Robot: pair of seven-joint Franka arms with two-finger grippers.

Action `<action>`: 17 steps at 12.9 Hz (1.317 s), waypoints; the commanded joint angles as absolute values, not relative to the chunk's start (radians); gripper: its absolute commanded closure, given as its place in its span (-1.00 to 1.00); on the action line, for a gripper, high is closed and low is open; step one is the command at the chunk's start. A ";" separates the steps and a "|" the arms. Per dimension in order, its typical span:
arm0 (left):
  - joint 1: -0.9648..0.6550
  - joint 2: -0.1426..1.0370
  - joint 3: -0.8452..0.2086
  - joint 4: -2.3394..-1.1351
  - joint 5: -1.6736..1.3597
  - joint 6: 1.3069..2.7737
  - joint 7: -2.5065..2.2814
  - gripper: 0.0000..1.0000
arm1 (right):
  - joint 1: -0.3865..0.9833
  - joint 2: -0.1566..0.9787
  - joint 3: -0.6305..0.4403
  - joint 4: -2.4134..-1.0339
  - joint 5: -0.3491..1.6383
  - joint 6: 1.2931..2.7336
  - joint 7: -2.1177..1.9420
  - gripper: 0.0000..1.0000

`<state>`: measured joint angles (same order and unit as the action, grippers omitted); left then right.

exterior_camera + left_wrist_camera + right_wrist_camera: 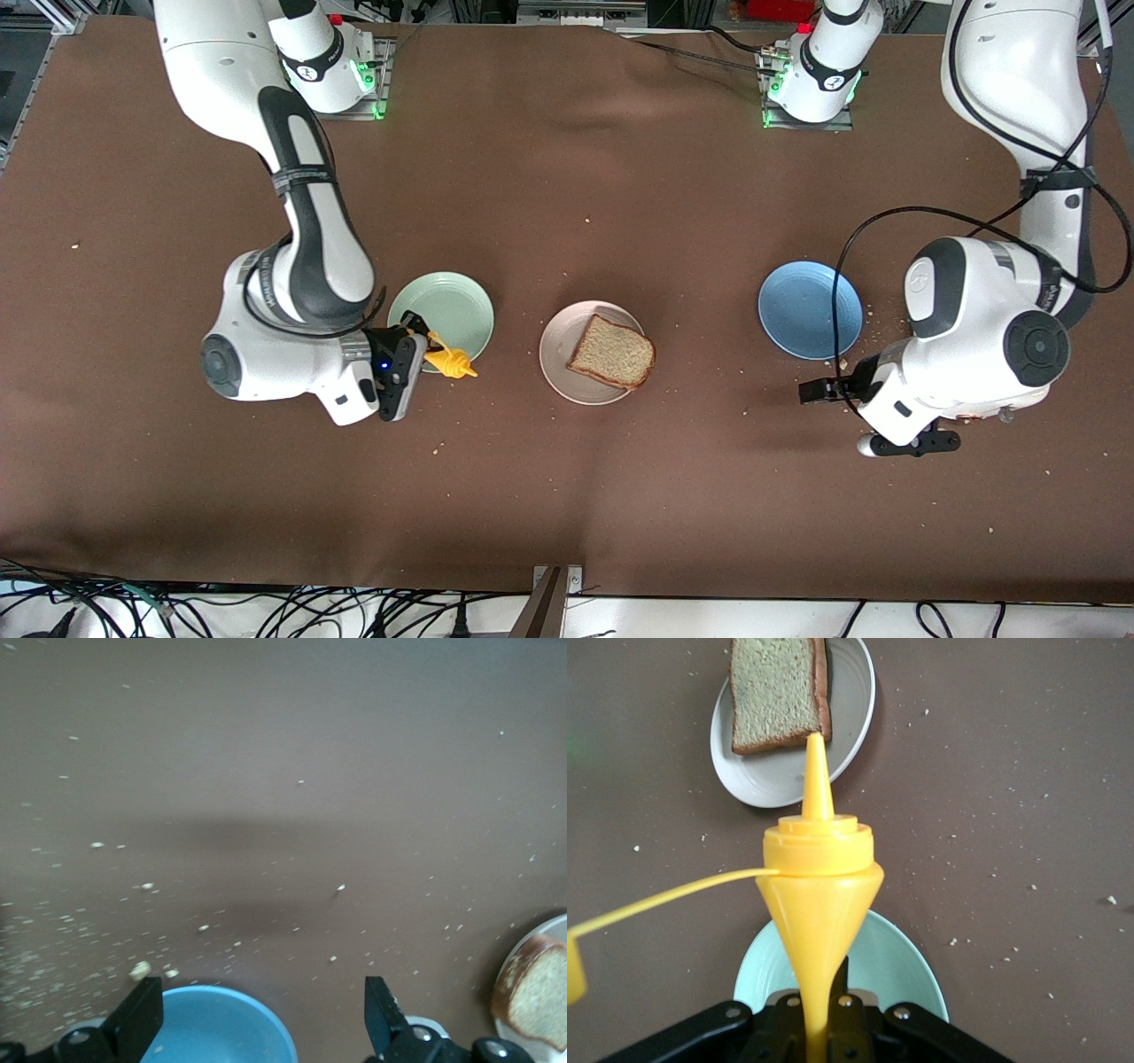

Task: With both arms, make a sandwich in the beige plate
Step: 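Carry the mustard over the toast while the left gripper withdraws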

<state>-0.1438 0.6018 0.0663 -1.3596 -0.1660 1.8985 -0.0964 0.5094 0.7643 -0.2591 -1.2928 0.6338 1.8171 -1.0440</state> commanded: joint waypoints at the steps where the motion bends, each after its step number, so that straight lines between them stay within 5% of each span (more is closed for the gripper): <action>1: -0.106 0.522 0.061 -1.373 -0.097 1.816 -0.048 -1.00 | 0.587 0.753 -0.268 -1.267 0.507 1.845 -0.925 1.00; 8: -0.037 0.374 0.061 -1.374 -0.094 1.683 -0.044 -1.00 | 0.819 0.755 -0.268 -1.229 0.105 1.844 -0.613 1.00; 17: 0.023 0.350 0.058 -1.385 -0.107 1.654 0.051 -1.00 | 1.048 0.764 -0.265 -1.229 -0.356 1.769 -0.341 1.00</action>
